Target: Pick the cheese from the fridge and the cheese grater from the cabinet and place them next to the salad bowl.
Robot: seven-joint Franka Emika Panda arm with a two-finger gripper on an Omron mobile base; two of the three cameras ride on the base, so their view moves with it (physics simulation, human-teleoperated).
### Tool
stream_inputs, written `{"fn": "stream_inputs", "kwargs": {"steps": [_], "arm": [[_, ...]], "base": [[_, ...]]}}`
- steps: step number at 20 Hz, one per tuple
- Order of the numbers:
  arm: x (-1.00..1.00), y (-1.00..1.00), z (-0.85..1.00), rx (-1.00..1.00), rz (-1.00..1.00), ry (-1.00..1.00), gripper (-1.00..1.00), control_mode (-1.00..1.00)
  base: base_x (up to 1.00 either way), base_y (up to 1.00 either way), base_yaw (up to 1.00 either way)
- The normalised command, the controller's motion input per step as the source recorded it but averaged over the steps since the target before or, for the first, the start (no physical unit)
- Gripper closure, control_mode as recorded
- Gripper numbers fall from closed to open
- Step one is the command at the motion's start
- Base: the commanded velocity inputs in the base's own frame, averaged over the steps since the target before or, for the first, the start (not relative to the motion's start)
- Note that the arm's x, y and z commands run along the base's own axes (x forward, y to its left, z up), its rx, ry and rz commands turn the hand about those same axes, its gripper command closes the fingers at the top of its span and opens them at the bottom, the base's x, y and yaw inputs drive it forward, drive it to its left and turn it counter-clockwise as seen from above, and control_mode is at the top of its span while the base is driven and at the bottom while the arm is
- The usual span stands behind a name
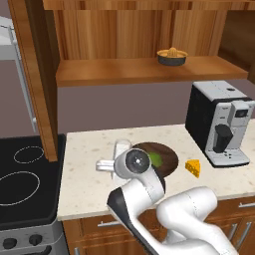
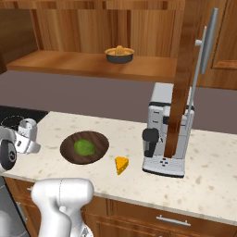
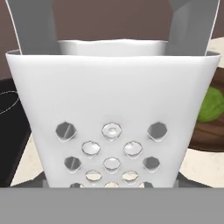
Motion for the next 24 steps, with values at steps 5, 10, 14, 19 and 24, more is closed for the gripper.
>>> {"fn": "stream_inputs", "kwargs": {"steps": [5,10,14,19,24], "arm": [[0.17,0.1,-0.41,-0.03,-0.11,0.01,1.0,-1.0],[0.2,0.08,-0.32,-0.04,-0.07,0.01,1.0,-1.0],[0.15,0.0,-0.26,-0.1,-0.02,0.01,1.0,-1.0],[0.14,0.0,-0.21,-0.15,-0.02,0.05,1.0,-1.0],[0.13,0.0,-0.2,-0.12,0.0,0.0,1.0,-1.0]], "base": [[0.0,0.0,0.0],[0.0,0.0,0.0],[0.0,0.0,0.0],[0.0,0.0,0.0],[0.0,0.0,0.0]]}}
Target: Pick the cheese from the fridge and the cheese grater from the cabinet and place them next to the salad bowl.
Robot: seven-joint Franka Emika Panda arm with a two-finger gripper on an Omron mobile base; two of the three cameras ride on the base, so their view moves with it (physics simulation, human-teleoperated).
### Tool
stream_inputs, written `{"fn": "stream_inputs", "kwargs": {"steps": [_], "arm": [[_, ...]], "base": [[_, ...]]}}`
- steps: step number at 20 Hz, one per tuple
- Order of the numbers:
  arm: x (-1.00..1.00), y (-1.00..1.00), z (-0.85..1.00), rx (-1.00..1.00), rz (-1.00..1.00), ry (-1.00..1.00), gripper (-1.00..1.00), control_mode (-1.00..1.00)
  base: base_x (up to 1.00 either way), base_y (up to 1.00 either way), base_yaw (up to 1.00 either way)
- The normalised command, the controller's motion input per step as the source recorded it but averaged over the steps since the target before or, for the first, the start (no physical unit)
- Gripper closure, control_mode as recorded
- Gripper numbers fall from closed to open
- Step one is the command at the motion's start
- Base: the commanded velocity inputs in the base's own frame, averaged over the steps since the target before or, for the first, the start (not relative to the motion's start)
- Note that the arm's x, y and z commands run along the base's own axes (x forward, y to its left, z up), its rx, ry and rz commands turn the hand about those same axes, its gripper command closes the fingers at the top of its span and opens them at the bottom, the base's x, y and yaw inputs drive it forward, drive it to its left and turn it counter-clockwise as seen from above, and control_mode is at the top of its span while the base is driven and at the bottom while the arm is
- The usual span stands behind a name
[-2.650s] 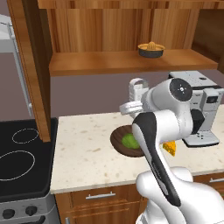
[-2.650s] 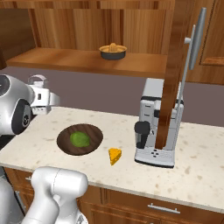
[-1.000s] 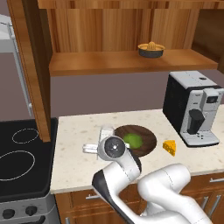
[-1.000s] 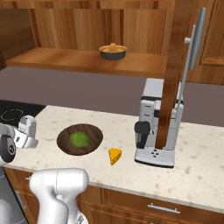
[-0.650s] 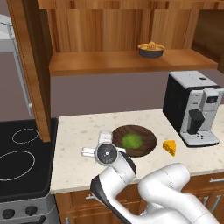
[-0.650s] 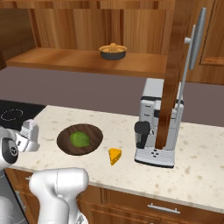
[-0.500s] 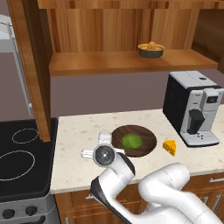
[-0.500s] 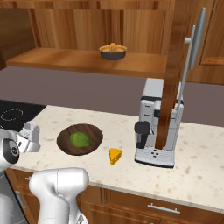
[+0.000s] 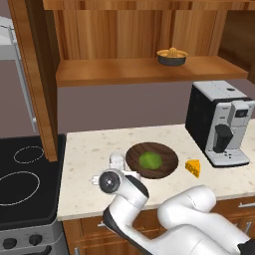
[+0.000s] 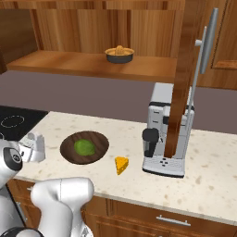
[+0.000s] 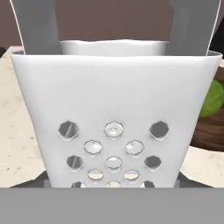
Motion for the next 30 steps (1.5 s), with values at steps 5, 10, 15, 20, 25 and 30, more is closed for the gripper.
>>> {"fn": "stream_inputs", "kwargs": {"steps": [5,10,15,20,25,30], "arm": [[0.17,0.0,-0.27,-0.02,-0.02,0.0,1.0,-1.0],[0.31,-0.01,-0.23,0.0,-0.07,0.0,1.0,-1.0],[0.32,-0.03,-0.2,0.0,-0.06,0.0,1.0,-1.0],[0.3,0.0,-0.22,0.0,-0.09,-0.01,1.0,-1.0],[0.3,0.0,-0.23,0.0,-0.09,-0.03,1.0,-1.0],[0.15,0.0,-0.17,0.0,-0.11,-0.11,1.0,-1.0]], "base": [[0.0,0.0,0.0],[0.0,0.0,0.0],[0.0,0.0,0.0],[0.0,0.0,0.0],[0.0,0.0,0.0],[0.0,0.0,0.0]]}}
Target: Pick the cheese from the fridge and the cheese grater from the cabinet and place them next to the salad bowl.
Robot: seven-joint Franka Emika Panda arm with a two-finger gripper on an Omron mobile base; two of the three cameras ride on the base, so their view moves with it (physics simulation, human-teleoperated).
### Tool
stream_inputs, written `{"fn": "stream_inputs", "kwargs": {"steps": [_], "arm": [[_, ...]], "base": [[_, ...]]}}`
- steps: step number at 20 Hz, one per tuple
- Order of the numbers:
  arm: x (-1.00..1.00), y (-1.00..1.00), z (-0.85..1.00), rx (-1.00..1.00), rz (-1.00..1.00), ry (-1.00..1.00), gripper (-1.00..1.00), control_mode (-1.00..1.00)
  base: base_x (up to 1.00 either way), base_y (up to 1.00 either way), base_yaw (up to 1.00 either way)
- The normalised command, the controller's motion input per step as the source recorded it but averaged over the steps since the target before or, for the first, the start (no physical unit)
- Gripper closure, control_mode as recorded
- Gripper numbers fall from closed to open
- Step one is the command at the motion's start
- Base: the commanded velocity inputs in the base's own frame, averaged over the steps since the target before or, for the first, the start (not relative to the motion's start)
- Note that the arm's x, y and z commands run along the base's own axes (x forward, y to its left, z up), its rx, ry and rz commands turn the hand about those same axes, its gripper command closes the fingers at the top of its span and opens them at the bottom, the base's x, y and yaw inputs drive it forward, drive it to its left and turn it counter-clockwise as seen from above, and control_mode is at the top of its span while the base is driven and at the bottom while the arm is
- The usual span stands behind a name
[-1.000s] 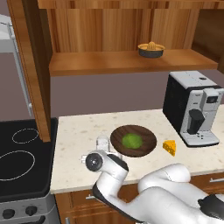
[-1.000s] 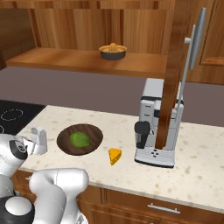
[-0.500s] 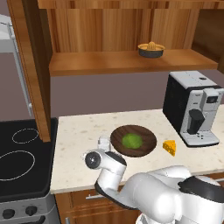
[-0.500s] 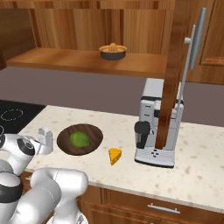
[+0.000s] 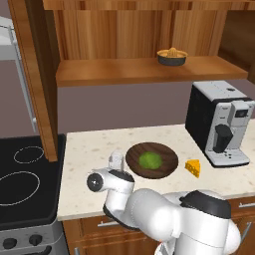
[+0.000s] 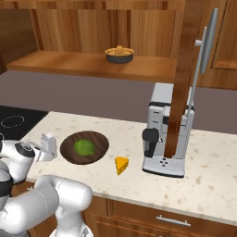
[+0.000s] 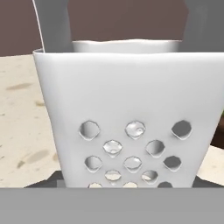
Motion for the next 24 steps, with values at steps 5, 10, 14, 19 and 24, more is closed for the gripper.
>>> {"fn": "stream_inputs", "kwargs": {"steps": [5,10,14,19,24], "arm": [[0.06,0.0,-0.24,0.0,-0.1,-0.11,1.0,-1.0],[0.09,-0.17,-0.11,0.0,-0.09,-0.06,1.0,-1.0],[0.07,-0.21,-0.12,0.0,-0.09,0.0,1.0,-1.0],[0.0,-0.26,-0.19,0.0,-0.09,0.0,1.0,-1.0],[0.0,-0.33,-0.24,0.0,-0.08,-0.01,-1.0,-1.0]], "base": [[0.0,0.0,0.0],[0.0,0.0,0.0],[0.0,0.0,0.0],[0.0,0.0,0.0],[0.0,0.0,0.0]]}}
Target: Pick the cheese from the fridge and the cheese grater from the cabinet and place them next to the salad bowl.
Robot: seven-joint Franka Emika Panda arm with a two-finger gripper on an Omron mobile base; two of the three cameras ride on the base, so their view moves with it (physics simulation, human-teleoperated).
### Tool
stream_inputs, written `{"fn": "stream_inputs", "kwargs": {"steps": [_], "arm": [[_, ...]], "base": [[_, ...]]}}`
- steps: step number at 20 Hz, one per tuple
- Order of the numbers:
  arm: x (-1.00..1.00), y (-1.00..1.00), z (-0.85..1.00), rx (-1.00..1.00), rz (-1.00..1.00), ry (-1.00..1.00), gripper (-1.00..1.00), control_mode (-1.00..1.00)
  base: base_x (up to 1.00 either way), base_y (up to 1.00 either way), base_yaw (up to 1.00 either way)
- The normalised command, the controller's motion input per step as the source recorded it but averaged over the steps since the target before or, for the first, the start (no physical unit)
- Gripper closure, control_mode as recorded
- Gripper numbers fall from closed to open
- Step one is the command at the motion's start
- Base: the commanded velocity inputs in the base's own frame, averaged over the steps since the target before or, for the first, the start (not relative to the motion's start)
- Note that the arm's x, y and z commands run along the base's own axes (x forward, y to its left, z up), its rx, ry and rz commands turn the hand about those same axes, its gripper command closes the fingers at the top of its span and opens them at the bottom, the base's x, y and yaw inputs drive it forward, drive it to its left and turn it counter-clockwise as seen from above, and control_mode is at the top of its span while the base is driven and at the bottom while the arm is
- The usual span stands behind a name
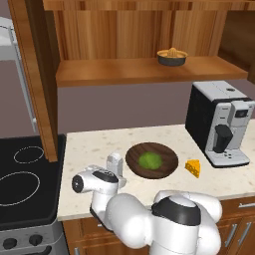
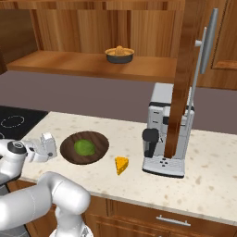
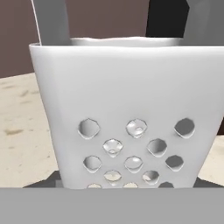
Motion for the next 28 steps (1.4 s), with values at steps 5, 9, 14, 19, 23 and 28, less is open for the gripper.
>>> {"fn": "stream_inputs", "kwargs": {"steps": [5,9,14,19,23,28], "arm": [[0.0,-0.21,-0.14,0.0,-0.08,-0.02,-1.0,-1.0],[0.0,-0.09,-0.1,0.0,-0.06,-0.04,-1.0,-1.0],[-0.01,-0.04,-0.1,0.0,-0.05,-0.04,-1.0,-1.0],[0.0,0.0,-0.08,0.0,-0.03,-0.02,-1.0,-1.0],[0.0,0.0,0.0,0.0,-0.02,-0.03,-1.0,-1.0],[-0.03,0.0,0.0,0.0,-0.02,-0.03,-1.0,-1.0]], "base": [[0.0,0.0,0.0],[0.0,0.0,0.0],[0.0,0.0,0.0],[0.0,0.0,0.0],[0.0,0.0,0.0],[0.0,0.0,0.0]]}}
